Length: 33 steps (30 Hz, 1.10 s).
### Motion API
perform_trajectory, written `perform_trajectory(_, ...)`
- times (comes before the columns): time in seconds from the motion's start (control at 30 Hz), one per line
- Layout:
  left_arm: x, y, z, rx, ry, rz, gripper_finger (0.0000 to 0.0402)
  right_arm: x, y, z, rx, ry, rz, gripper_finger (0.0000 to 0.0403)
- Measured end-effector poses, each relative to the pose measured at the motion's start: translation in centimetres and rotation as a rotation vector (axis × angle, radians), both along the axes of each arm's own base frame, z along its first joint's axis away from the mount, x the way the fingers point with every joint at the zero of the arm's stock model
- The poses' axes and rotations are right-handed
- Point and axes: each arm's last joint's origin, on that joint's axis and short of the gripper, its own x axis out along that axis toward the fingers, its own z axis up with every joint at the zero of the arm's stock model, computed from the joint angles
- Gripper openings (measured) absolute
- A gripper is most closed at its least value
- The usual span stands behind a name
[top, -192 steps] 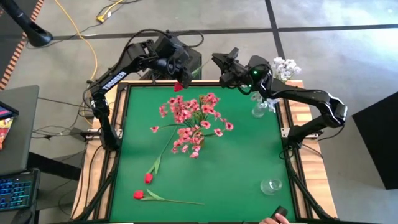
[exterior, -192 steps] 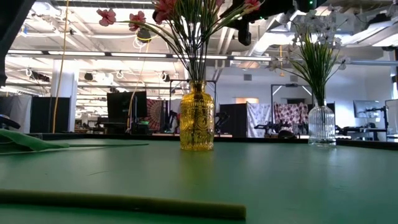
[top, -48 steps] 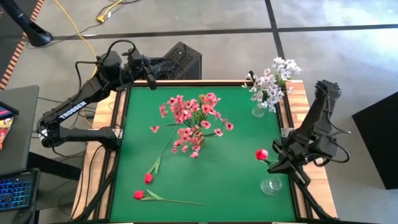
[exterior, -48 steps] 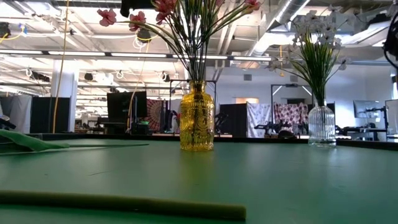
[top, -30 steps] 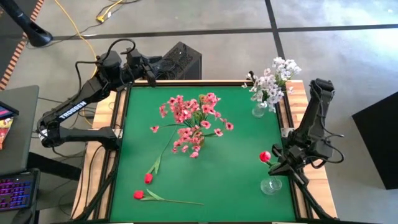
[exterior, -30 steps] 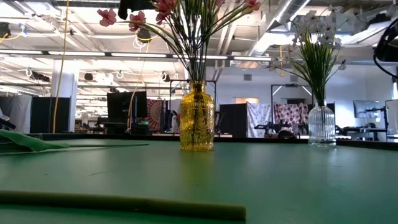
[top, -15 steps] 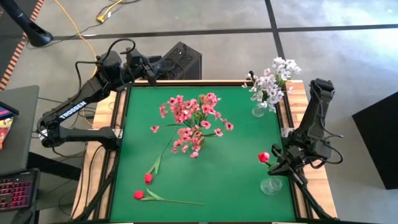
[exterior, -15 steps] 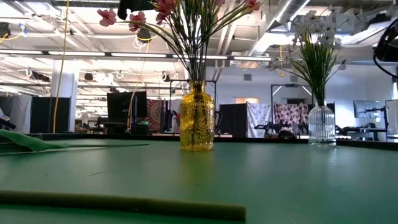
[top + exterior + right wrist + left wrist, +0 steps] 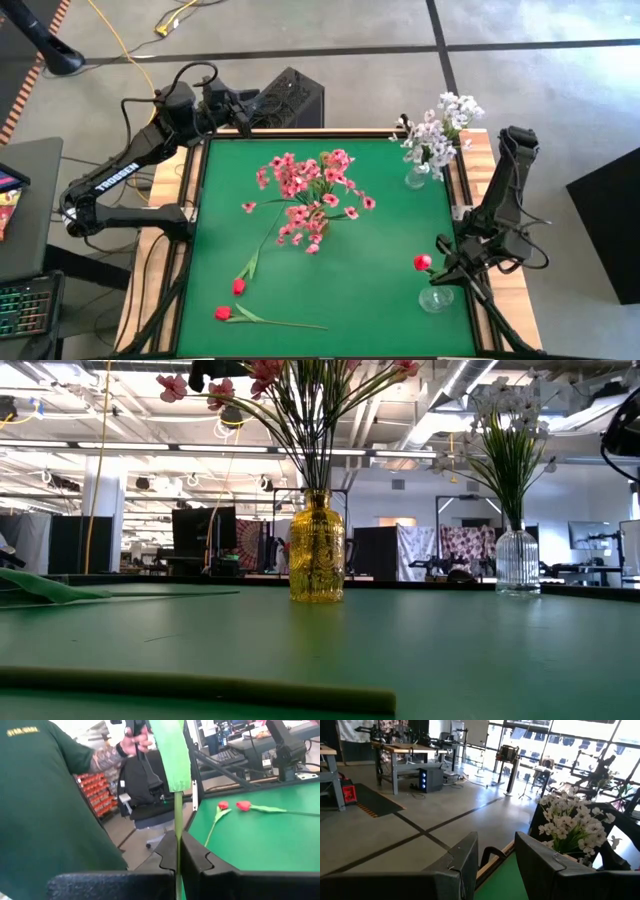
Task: Sort flowers into vase by color
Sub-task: Put the red flower into the bottom transparent vase
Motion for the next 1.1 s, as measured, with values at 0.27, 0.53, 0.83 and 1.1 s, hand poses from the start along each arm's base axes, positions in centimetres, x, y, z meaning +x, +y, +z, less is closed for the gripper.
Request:
perform_trajectory(0.27, 0.0, 0.0, 0.0, -0.003, -0.002, 0.0, 0.0116, 0.22, 0.6, -0.7, -0.018, 0.036, 0.002, 0.0034)
perform_trajectory(0.53, -0.03, 0.04, 0.0, -0.005, -0.004, 0.02, 0.0116, 0.21, 0.57, -0.71, 0.054, 0.071, 0.001, 0.0047)
perform_trajectory(0.83, -0.04, 0.06, 0.0, -0.005, -0.003, 0.026, 0.0116, 0.21, 0.57, -0.69, 0.073, 0.079, 0.001, 0.005)
perform_trajectory(1.1, -0.06, 0.09, 0.0, -0.004, -0.003, 0.04, 0.0116, 0.21, 0.57, -0.67, 0.098, 0.09, 0.0, 0.0058)
